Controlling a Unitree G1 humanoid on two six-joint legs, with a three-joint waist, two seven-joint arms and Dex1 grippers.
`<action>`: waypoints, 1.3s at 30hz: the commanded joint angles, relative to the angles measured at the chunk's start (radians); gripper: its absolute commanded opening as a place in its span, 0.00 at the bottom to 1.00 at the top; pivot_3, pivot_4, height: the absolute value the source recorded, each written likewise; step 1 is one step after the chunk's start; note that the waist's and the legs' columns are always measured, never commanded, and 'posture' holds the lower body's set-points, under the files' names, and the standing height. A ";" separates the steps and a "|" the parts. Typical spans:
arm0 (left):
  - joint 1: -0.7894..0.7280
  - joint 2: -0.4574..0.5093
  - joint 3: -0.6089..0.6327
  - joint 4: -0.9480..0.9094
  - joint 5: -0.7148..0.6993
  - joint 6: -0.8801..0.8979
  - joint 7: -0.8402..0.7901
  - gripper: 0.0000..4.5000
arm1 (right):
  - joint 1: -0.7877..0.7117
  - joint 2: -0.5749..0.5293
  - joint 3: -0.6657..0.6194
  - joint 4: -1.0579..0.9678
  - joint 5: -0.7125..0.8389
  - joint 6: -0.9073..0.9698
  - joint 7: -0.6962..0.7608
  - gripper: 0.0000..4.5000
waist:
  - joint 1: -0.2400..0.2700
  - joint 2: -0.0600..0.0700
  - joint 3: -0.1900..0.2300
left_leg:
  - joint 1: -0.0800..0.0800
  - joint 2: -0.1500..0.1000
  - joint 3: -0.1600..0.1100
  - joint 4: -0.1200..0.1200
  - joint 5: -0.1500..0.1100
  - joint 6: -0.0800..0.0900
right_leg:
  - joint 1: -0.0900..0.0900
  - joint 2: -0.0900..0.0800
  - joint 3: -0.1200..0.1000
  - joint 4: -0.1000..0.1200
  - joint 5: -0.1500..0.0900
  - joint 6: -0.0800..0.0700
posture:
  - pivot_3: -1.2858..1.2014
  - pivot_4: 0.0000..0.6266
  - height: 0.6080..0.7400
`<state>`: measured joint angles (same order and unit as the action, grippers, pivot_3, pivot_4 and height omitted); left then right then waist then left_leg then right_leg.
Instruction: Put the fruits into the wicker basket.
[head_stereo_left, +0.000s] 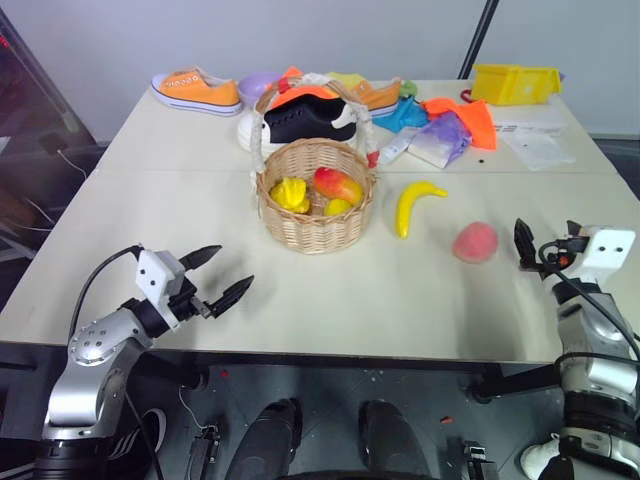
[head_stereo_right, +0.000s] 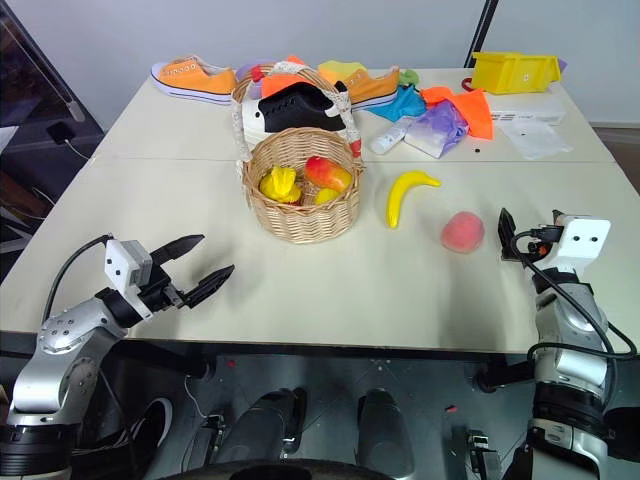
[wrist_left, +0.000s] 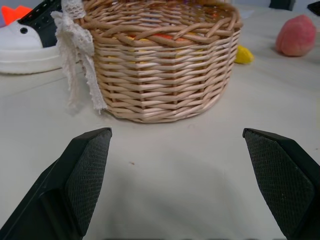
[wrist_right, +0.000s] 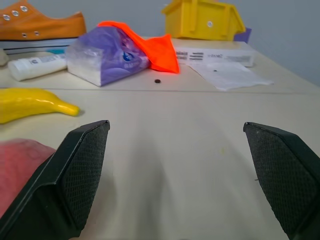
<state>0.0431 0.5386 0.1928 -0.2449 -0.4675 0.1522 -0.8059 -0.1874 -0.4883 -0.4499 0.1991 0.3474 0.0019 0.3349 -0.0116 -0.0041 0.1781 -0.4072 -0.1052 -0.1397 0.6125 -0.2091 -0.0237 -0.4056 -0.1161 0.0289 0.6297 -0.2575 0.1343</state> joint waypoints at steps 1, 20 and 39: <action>-0.001 0.005 0.026 -0.032 -0.063 -0.013 -0.049 1.00 | 0.037 0.009 0.002 -0.148 0.029 -0.013 0.027 0.99 | 0.000 0.000 0.000 | 0.000 0.000 0.000 0.000 0.000 0.000 | 0.000 0.000 0.000 0.000 0.000 0.000 | 0.52 0.24 1.00; -0.099 0.020 -0.043 -0.013 -0.117 0.007 -0.201 1.00 | 0.206 0.006 0.085 -0.672 0.033 0.547 -0.166 0.99 | 0.002 0.001 0.000 | 0.000 0.000 -0.001 0.000 0.000 0.000 | -0.001 -0.001 0.000 0.000 -0.001 0.000 | 0.52 0.24 1.00; -0.055 -0.013 -0.051 -0.054 -0.098 -0.008 -0.148 1.00 | -0.163 -0.161 0.151 -0.483 0.079 1.052 -0.130 0.99 | 0.003 0.000 0.000 | -0.002 0.000 0.000 -0.001 -0.001 0.001 | -0.001 -0.002 -0.001 -0.002 -0.001 0.000 | 0.52 0.24 1.00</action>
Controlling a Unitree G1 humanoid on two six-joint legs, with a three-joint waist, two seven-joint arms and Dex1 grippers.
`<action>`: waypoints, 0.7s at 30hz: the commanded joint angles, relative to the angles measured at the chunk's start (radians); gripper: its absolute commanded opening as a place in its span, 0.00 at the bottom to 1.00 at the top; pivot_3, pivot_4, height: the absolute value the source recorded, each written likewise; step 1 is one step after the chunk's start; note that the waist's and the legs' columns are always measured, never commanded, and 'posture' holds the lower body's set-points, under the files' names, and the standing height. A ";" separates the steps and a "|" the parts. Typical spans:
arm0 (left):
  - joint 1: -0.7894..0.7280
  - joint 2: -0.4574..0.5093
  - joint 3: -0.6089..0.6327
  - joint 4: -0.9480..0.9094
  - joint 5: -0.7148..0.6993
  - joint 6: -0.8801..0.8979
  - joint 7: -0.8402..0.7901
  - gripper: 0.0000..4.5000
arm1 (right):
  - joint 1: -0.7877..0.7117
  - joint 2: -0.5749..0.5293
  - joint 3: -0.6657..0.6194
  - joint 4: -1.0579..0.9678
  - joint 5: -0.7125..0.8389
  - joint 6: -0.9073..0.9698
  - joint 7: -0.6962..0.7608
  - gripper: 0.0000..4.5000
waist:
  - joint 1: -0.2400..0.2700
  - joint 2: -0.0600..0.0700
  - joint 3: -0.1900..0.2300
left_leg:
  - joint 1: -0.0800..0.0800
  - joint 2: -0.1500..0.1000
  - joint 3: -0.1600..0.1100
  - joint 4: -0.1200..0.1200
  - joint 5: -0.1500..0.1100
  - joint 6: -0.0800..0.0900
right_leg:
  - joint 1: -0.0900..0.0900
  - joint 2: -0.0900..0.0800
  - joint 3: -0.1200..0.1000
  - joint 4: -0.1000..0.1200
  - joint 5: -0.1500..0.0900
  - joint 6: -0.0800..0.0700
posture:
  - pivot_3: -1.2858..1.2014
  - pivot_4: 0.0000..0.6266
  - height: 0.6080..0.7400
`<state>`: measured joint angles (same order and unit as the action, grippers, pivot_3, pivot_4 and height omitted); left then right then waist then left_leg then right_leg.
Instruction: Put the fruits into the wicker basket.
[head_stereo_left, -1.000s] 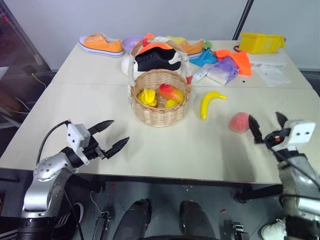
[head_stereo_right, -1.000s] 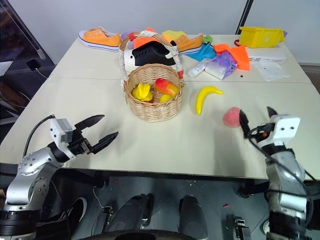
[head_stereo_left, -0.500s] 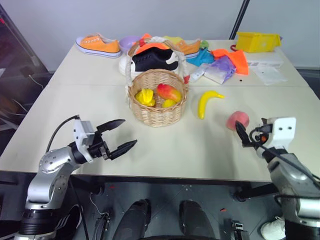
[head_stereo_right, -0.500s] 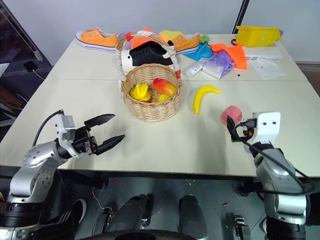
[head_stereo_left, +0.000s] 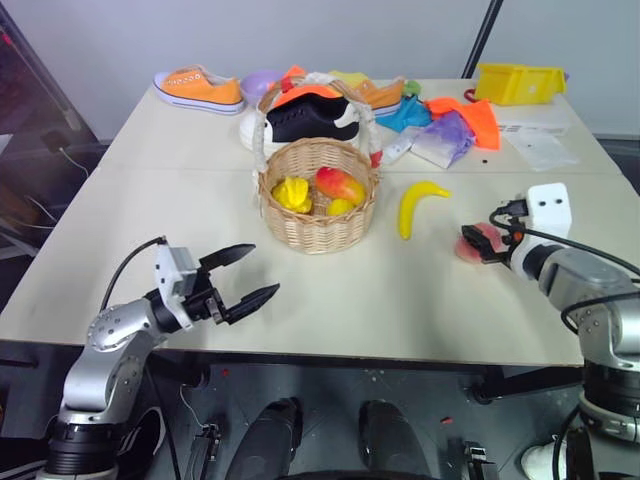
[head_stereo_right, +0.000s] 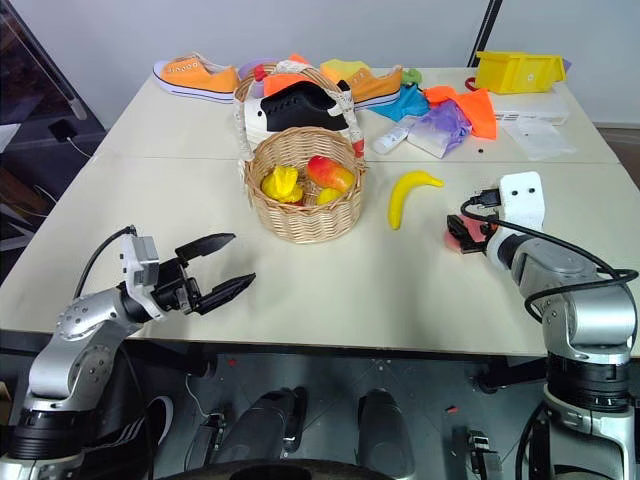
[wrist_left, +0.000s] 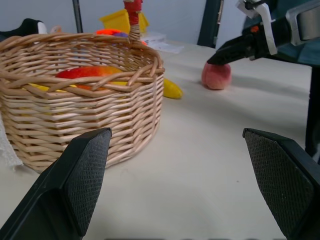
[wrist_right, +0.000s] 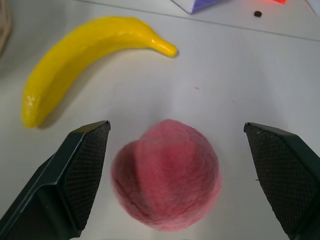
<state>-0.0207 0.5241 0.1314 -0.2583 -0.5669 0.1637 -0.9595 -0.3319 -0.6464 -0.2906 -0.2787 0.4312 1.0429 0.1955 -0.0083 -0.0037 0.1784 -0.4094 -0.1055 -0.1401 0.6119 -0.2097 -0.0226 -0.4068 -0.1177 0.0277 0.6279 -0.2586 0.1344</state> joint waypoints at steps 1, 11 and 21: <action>0.015 0.002 0.012 -0.045 -0.001 -0.019 0.006 1.00 | -0.018 0.000 -0.006 0.001 -0.001 0.023 0.013 0.99 | -0.001 0.000 0.000 | 0.000 0.000 0.000 0.000 0.000 0.000 | 0.000 0.000 0.000 0.000 0.000 0.000 | 0.52 0.24 1.00; 0.031 0.003 0.016 -0.072 -0.009 -0.026 0.008 1.00 | -0.035 0.048 0.006 0.057 -0.035 -0.010 0.009 0.99 | -0.001 0.000 0.000 | 0.000 0.000 0.000 0.000 0.000 0.000 | 0.000 0.000 0.000 0.000 0.000 0.000 | 0.52 0.24 1.00; 0.027 0.009 0.015 -0.067 -0.004 -0.031 -0.005 1.00 | -0.030 0.078 0.006 0.083 -0.061 -0.040 0.013 0.80 | -0.002 0.000 0.000 | 0.000 0.000 0.000 0.000 0.000 0.000 | 0.000 0.000 0.000 0.000 0.000 0.000 | 0.52 0.24 1.00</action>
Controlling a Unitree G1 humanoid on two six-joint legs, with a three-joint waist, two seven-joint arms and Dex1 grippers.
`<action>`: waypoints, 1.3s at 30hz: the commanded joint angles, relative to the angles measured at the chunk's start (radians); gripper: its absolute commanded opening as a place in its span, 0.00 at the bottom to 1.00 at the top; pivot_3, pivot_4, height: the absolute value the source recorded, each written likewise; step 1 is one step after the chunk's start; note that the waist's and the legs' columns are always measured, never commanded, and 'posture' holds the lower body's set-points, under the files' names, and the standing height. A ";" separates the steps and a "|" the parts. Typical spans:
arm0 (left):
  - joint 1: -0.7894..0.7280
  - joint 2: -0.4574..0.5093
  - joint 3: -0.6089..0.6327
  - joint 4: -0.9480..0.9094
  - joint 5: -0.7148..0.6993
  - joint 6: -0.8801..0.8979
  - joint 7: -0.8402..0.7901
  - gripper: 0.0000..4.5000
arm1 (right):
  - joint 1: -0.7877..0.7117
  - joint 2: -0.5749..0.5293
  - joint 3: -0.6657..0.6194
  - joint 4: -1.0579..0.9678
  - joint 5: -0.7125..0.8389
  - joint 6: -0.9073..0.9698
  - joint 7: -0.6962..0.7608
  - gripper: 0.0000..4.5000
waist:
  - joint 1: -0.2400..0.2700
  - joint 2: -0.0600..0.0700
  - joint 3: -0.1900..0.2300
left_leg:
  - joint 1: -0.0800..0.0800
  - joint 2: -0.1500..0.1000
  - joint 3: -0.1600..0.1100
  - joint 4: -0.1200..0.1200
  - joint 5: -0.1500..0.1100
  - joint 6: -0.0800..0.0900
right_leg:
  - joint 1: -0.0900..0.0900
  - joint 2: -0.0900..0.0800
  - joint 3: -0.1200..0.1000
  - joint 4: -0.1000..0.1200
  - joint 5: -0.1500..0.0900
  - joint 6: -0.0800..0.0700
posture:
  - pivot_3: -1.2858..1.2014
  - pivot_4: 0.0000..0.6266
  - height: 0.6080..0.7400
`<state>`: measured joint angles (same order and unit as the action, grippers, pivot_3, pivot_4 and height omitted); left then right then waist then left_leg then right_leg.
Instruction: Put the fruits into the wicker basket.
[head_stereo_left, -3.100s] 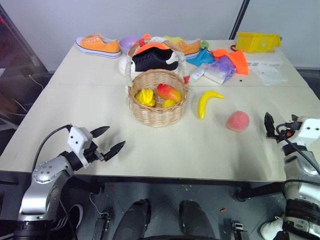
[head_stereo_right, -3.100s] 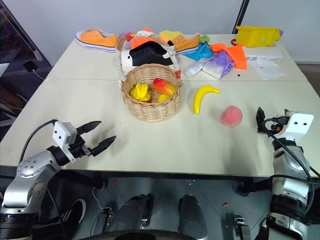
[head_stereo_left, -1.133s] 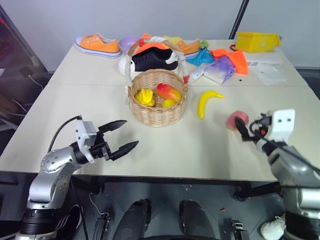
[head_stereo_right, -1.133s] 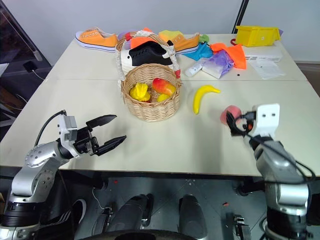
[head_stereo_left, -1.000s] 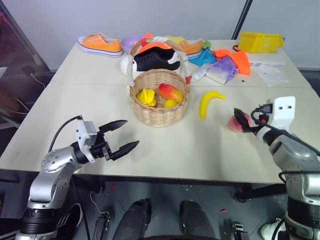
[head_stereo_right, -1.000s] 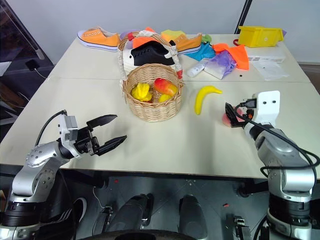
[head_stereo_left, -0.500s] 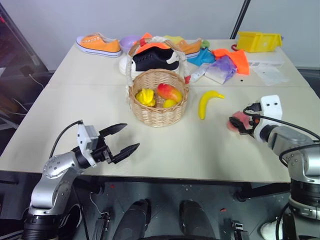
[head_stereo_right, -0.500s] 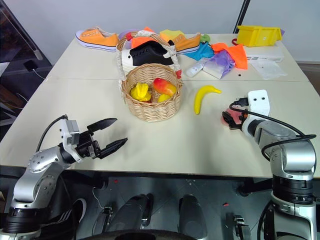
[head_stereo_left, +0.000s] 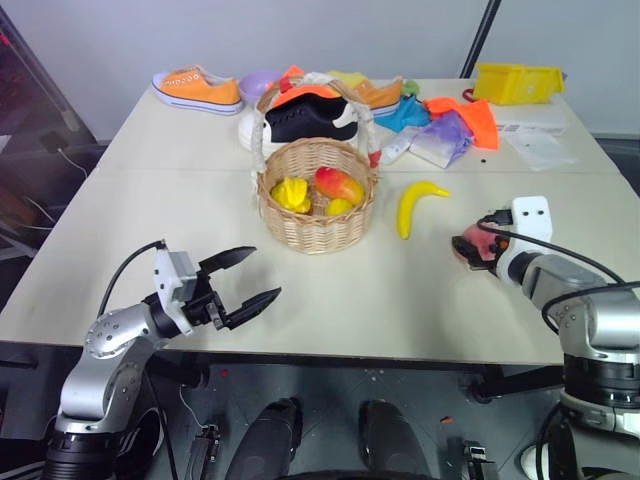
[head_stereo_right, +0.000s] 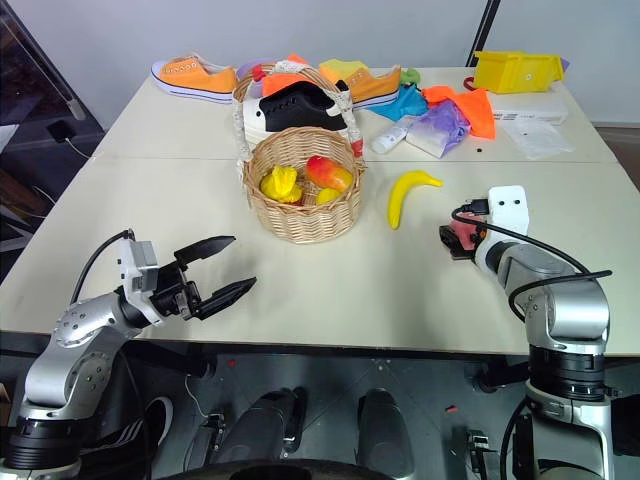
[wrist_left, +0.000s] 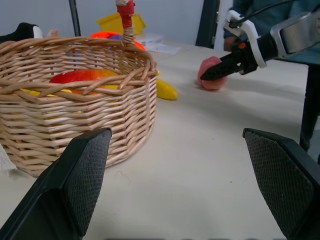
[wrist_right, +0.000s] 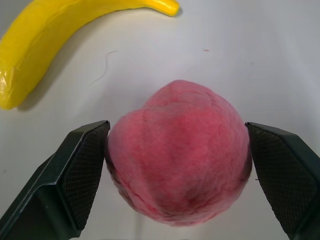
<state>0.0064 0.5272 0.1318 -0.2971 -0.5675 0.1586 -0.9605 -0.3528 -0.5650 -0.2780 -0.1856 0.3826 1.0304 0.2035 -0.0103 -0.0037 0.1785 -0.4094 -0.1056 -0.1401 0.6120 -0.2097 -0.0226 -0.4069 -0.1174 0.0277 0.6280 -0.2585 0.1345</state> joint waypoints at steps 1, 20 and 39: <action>-0.001 0.006 0.015 -0.027 -0.003 -0.026 -0.003 1.00 | -0.012 0.000 -0.013 -0.016 -0.007 -0.022 0.007 0.71 | 0.000 0.000 0.000 | 0.000 0.000 0.000 0.000 0.000 0.000 | 0.000 0.000 0.000 0.000 0.000 0.000 | 0.52 0.24 1.00; -0.046 -0.002 0.118 0.090 0.048 -0.113 0.110 1.00 | -0.318 0.157 0.153 -0.266 0.293 0.093 0.156 0.65 | 0.001 -0.001 0.000 | 0.000 0.000 -0.002 0.000 0.000 0.000 | 0.000 0.000 -0.001 -0.001 0.000 0.000 | 0.52 0.24 1.00; 0.033 -0.041 0.083 -0.045 0.052 -0.102 0.191 1.00 | -0.476 0.393 0.463 0.199 -0.107 -0.536 0.230 0.98 | -0.005 -0.001 0.000 | -0.001 0.000 -0.001 -0.003 0.000 -0.001 | -0.004 0.001 0.000 0.001 0.002 0.004 | 0.52 0.24 1.00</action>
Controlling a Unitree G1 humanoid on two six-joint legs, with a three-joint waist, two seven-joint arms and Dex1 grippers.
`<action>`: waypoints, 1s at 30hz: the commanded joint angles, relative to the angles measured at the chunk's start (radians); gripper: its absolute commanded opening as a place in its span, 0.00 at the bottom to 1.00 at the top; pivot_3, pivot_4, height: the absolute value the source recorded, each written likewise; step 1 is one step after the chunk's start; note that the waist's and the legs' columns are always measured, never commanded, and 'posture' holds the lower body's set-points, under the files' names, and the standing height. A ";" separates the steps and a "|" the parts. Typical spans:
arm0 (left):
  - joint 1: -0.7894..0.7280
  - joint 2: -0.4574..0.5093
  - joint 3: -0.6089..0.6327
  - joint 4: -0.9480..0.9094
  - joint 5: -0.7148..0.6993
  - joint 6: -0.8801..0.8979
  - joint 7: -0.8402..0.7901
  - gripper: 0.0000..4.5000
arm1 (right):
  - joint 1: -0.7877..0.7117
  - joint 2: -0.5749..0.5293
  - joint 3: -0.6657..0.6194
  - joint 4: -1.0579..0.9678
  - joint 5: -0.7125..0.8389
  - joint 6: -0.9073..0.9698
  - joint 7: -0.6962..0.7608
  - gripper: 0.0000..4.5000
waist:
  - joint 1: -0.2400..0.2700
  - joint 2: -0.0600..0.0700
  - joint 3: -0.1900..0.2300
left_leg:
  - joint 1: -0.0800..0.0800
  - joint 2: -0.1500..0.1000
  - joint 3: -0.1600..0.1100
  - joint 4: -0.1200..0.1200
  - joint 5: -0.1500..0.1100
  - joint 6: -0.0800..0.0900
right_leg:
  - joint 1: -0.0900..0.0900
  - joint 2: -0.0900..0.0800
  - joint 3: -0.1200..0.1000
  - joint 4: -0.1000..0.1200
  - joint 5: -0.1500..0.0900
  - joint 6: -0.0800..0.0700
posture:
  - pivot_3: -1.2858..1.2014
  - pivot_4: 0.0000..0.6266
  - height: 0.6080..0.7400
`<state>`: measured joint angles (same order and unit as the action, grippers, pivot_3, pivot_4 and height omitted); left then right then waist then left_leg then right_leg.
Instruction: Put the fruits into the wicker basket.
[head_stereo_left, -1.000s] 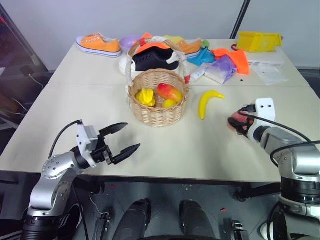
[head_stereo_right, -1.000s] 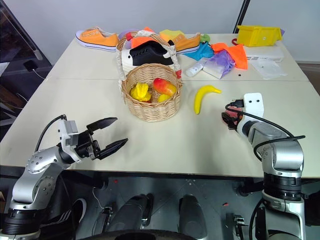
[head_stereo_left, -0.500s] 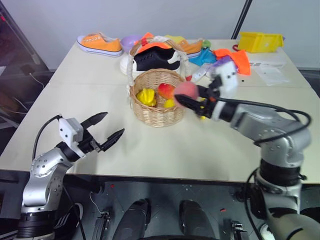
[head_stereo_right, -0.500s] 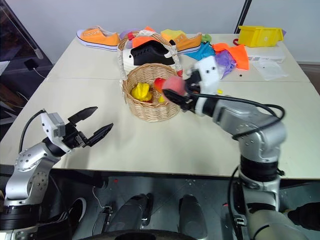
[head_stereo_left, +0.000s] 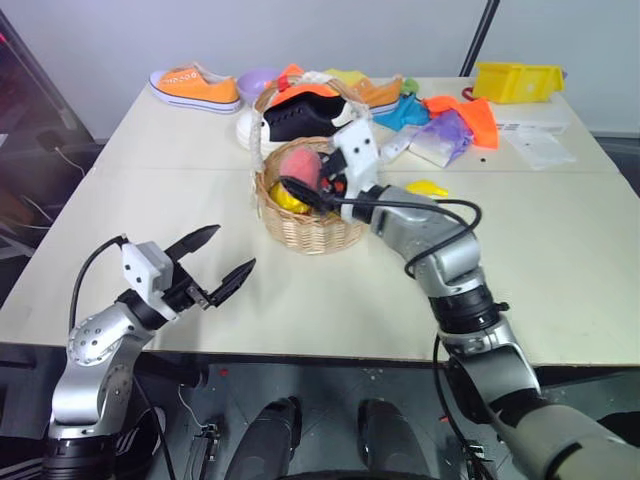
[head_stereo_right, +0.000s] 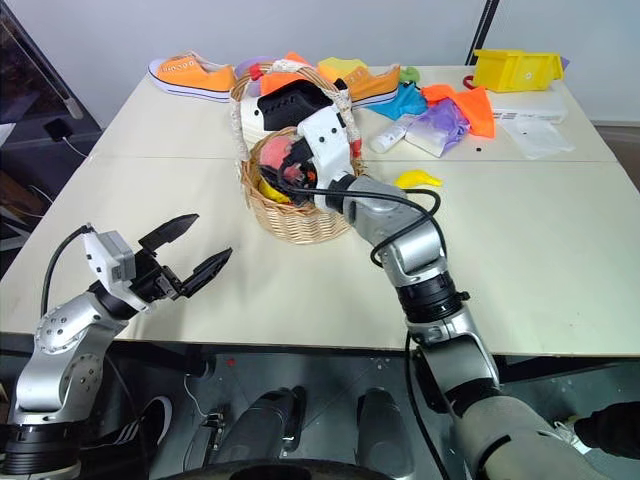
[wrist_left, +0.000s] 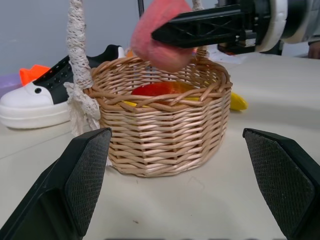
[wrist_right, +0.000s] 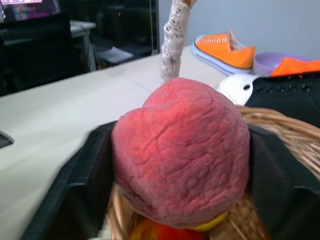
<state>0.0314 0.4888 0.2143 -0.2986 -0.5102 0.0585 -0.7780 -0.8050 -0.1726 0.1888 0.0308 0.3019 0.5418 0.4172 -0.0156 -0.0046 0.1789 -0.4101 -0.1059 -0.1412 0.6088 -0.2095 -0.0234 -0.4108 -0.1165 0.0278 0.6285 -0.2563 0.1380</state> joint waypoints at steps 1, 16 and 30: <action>0.008 -0.003 -0.002 -0.043 -0.005 -0.002 0.008 1.00 | -0.015 -0.003 -0.011 -0.036 -0.017 -0.034 0.024 0.98 | 0.000 0.000 0.000 | 0.000 0.000 0.000 0.000 0.000 0.000 | 0.000 0.000 0.000 0.000 0.000 0.000 | 0.52 0.24 1.00; -0.042 0.032 -0.012 0.018 -0.035 0.005 -0.081 1.00 | 0.574 -0.323 -0.310 -0.598 0.129 0.095 0.109 0.98 | 0.004 0.000 0.000 | 0.000 0.000 0.000 0.000 -0.001 0.001 | 0.002 -0.001 0.000 -0.002 -0.002 -0.003 | 0.52 0.24 1.00; -0.083 0.064 -0.055 0.047 -0.043 0.028 -0.183 1.00 | 0.645 -0.157 -0.223 -0.441 -0.121 0.000 -0.190 0.98 | 0.001 0.000 0.000 | 0.000 0.000 0.001 0.002 -0.001 0.001 | 0.002 0.000 0.001 -0.002 -0.002 -0.003 | 0.52 0.24 1.00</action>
<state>-0.0524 0.5418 0.1681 -0.2132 -0.5355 0.0799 -0.9419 -0.1351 -0.3384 -0.0361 -0.4186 0.2035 0.5587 0.2529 -0.0143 -0.0047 0.1789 -0.4098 -0.1054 -0.1403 0.6104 -0.2103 -0.0225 -0.4084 -0.1168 0.0284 0.6268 -0.2586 0.1350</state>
